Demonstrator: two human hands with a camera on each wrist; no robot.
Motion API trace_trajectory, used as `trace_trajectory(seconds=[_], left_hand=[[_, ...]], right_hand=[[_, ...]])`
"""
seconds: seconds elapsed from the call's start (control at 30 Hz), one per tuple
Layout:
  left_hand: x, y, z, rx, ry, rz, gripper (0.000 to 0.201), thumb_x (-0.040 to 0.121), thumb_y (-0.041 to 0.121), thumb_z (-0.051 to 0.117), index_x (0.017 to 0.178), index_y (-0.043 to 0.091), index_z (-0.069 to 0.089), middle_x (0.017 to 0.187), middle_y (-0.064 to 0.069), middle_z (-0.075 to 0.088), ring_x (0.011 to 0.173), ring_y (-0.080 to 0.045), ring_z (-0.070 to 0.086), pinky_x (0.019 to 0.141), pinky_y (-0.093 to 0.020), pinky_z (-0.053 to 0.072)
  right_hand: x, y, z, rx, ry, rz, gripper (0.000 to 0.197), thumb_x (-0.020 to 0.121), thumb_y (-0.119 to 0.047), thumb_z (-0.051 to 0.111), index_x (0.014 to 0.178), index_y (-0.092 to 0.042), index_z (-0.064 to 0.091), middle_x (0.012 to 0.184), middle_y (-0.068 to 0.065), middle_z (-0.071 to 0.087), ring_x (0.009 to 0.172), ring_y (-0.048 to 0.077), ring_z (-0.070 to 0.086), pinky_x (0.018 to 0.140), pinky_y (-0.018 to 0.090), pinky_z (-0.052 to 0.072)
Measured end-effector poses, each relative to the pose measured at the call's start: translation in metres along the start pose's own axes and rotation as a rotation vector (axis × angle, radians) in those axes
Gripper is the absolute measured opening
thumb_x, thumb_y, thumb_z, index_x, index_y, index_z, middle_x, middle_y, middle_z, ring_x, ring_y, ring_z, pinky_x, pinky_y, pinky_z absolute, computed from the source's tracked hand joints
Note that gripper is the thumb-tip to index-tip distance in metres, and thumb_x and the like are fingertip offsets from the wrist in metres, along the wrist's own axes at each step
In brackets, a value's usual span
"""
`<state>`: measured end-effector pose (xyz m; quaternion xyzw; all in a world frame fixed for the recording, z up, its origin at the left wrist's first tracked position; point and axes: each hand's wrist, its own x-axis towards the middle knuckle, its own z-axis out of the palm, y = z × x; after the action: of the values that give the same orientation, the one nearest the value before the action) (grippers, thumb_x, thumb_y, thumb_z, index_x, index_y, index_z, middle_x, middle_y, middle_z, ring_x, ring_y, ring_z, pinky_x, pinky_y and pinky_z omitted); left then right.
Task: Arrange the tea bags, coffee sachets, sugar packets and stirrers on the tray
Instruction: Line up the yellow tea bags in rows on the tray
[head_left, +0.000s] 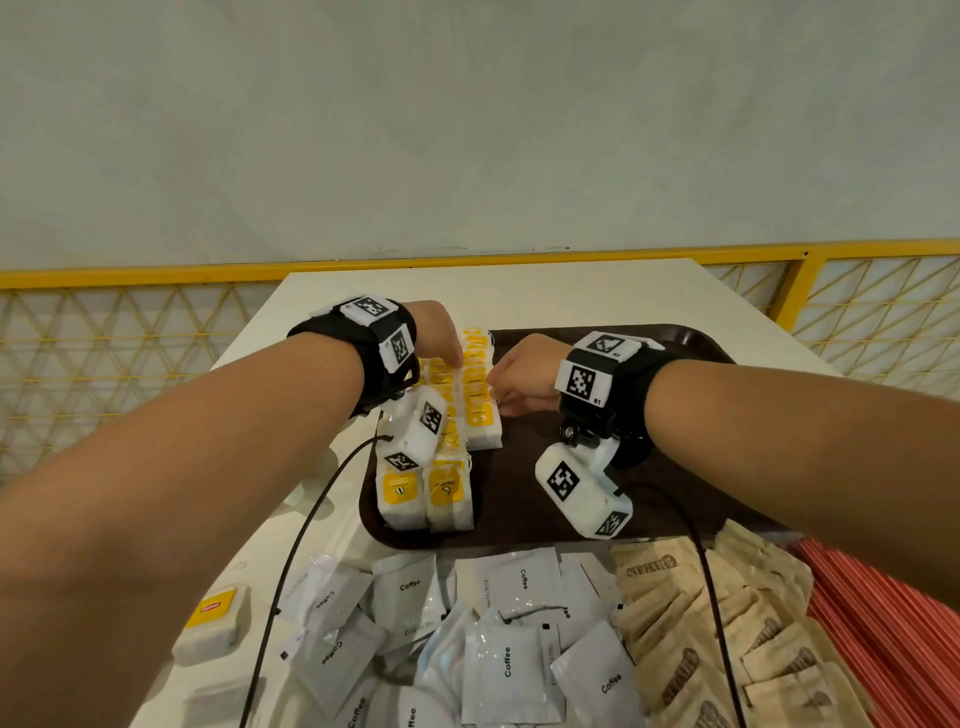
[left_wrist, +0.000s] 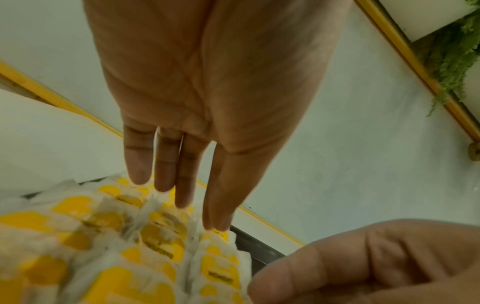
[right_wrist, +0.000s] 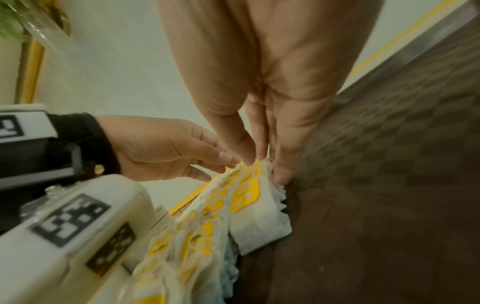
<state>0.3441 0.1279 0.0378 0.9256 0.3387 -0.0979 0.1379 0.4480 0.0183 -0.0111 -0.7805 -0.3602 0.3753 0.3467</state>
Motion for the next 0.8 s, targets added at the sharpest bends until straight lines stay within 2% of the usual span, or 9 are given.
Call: trace_trajectory(seconds=[0.1,0.2,0.33,0.43,0.47,0.53,0.63,0.73,0.8], left_hand=[[0.0,-0.002,-0.002,-0.041,0.062,-0.056,0.04,0.095,0.029,0.055,0.125,0.003,0.059,0.131,-0.011,0.057,0.119,-0.026,0.053,0.099,-0.035,0.042],[-0.006,-0.005,-0.005,-0.137,0.084,-0.158,0.053,0.1,0.04,0.041,0.136,0.001,0.044,0.142,-0.014,0.045,0.126,-0.031,0.047,0.1,-0.035,0.037],[-0.013,-0.01,0.002,-0.603,-0.061,-0.214,0.067,0.1,0.048,0.033,0.15,0.007,0.017,0.157,-0.017,0.015,0.143,-0.035,0.02,0.112,-0.043,0.025],[-0.012,-0.015,0.003,-0.642,-0.007,-0.246,0.068,0.099,0.051,0.03,0.151,0.008,0.017,0.157,-0.016,0.017,0.142,-0.037,0.021,0.11,-0.045,0.027],[-0.013,-0.017,0.002,-0.616,0.03,-0.244,0.068,0.1,0.051,0.029,0.151,0.008,0.018,0.157,-0.016,0.018,0.142,-0.037,0.022,0.11,-0.045,0.026],[-0.013,-0.022,0.001,-0.632,0.042,-0.242,0.067,0.1,0.05,0.027,0.151,0.007,0.017,0.157,-0.016,0.018,0.142,-0.036,0.022,0.111,-0.044,0.024],[-0.009,-0.028,0.004,-0.746,-0.015,-0.249,0.069,0.099,0.053,0.03,0.151,0.01,0.016,0.157,-0.015,0.018,0.144,-0.034,0.02,0.111,-0.043,0.024],[-0.005,-0.028,0.006,-0.742,-0.028,-0.252,0.071,0.097,0.055,0.034,0.152,0.013,0.016,0.156,-0.017,0.019,0.142,-0.035,0.024,0.11,-0.044,0.027],[-0.003,-0.029,0.006,-0.731,-0.03,-0.244,0.07,0.097,0.055,0.034,0.152,0.015,0.016,0.156,-0.017,0.019,0.142,-0.035,0.024,0.111,-0.044,0.026]], right_hand=[[0.007,0.004,0.001,0.028,0.048,-0.005,0.01,0.086,-0.001,0.059,0.085,-0.01,0.054,0.091,0.009,0.059,0.076,0.018,0.06,0.063,0.025,0.054],[0.011,0.006,0.001,0.037,0.083,-0.01,0.014,0.084,-0.003,0.058,0.082,-0.016,0.052,0.09,0.006,0.056,0.077,0.017,0.058,0.063,0.025,0.052],[0.019,0.002,0.007,0.054,0.082,-0.029,0.015,0.086,-0.006,0.055,0.078,-0.018,0.048,0.087,0.003,0.052,0.077,0.017,0.055,0.074,0.028,0.055],[0.02,-0.008,0.006,-0.258,0.047,0.022,0.028,0.096,-0.017,0.051,0.069,-0.012,0.045,0.071,0.002,0.044,0.081,0.029,0.06,0.077,0.031,0.05],[0.022,-0.01,0.006,-0.536,0.043,-0.021,0.031,0.098,-0.022,0.049,0.071,-0.008,0.049,0.069,0.004,0.047,0.089,0.033,0.063,0.081,0.034,0.05],[0.022,-0.016,0.002,-0.872,0.029,-0.071,0.027,0.098,-0.024,0.048,0.09,-0.001,0.061,0.093,0.016,0.065,0.105,0.033,0.063,0.09,0.036,0.049],[0.031,-0.022,0.005,-0.87,-0.009,-0.065,0.034,0.095,-0.012,0.049,0.128,0.0,0.053,0.13,0.017,0.056,0.118,0.031,0.057,0.095,0.037,0.05],[0.036,-0.033,0.009,-1.021,0.004,-0.055,0.035,0.096,-0.008,0.047,0.128,0.004,0.053,0.132,0.018,0.056,0.12,0.033,0.055,0.097,0.039,0.047],[0.042,-0.026,0.007,-0.821,0.061,-0.022,0.032,0.096,-0.011,0.049,0.122,0.004,0.058,0.127,0.018,0.059,0.116,0.033,0.058,0.096,0.037,0.047]])
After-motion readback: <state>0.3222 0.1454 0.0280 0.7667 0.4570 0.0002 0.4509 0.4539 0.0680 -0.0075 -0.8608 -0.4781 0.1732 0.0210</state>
